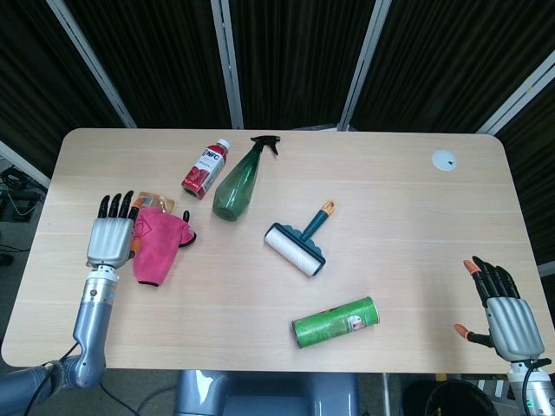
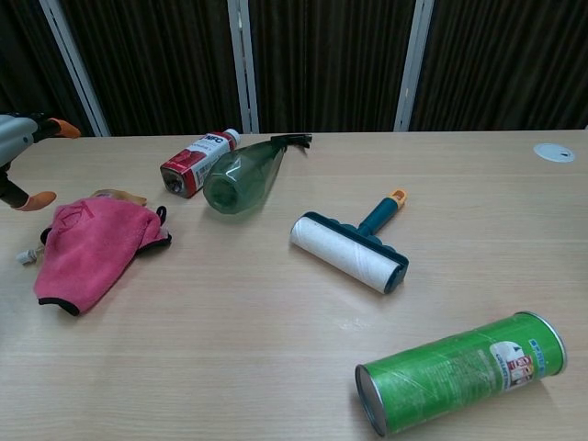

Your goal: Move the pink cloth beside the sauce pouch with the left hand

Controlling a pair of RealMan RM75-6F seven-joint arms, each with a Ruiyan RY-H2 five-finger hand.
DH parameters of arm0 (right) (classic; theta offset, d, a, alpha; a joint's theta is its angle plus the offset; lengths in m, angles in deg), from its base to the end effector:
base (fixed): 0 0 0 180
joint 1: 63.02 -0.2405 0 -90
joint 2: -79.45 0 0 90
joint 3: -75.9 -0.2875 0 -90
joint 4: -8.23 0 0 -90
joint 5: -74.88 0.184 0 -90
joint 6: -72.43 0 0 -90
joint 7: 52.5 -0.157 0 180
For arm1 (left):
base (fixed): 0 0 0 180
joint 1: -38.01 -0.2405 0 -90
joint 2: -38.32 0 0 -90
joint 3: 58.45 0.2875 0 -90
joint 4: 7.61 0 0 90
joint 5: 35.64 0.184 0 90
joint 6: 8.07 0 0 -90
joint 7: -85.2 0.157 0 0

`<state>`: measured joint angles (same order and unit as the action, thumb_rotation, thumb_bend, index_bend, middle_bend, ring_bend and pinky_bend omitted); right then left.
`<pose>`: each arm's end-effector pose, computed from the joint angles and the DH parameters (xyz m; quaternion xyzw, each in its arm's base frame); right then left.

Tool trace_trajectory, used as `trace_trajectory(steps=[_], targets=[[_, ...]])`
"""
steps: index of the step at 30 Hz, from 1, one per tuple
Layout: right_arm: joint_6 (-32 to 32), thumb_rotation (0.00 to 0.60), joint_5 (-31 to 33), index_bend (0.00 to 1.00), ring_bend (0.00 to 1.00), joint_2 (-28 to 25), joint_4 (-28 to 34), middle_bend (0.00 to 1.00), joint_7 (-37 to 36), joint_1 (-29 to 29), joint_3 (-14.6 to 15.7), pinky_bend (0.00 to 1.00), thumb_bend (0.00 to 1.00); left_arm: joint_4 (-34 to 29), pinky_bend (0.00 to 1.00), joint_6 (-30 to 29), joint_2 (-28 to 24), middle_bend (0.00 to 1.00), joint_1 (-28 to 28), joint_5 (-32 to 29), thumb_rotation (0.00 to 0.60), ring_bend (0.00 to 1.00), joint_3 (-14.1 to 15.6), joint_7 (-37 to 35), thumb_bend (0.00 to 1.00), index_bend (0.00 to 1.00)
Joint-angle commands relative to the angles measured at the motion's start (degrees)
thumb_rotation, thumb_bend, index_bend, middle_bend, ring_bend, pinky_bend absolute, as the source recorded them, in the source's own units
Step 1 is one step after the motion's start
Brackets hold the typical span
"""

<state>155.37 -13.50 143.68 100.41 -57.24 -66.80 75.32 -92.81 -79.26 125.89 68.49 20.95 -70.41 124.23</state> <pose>-0.3325 -0.1801 0.1824 0.6003 -0.4310 0.3902 0.5492 -0.2564 0.3463 0.0608 -0.6543 -0.3379 -0.2780 0.6168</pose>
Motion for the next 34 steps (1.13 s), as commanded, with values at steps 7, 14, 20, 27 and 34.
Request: trace_trajectory(steps=[7,14,20,27,34], targets=[[0.2,0.6,-0.1,0.0,0.0,-0.1,-0.1,0.0,0.1,0.1,0.0,0.0,0.0,-9.1,0.0,-5.2,-6.7,0.0,-5.7,7.2,0.6,0.0,4.3,-7.5,0.04,0.11],[0.3,0.6,-0.4,0.0,0.0,0.0,-0.1,0.0,1.0,0.1,0.1,0.0,0.0,-13.2,0.0,-14.7,-13.0,0.0,-14.1,18.7,0.6,0.0,11.3,-16.4,0.04,0.07],[0.5,0.6,-0.7,0.0,0.0,0.1,0.0,0.0,1.8,0.1,0.2,0.0,0.0,-12.6,0.0,-20.8,-17.6,0.0,-21.0,24.9,0.6,0.0,16.7,-21.6,0.02,0.0],[1.2,0.6,-1.4,0.0,0.0,0.4,-0.5,0.0,2.1,0.2,0.2,0.0,0.0,-10.1,0.0,-23.3,-20.7,0.0,-25.5,26.9,0.6,0.0,18.8,-26.4,0.0,0.0],[1.5,0.6,-1.8,0.0,0.0,0.7,-0.7,0.0,2.1,0.2,0.2,0.0,0.0,-8.8,0.0,-22.7,-20.6,0.0,-26.6,28.0,0.6,0.0,17.9,-28.2,0.0,0.0]])
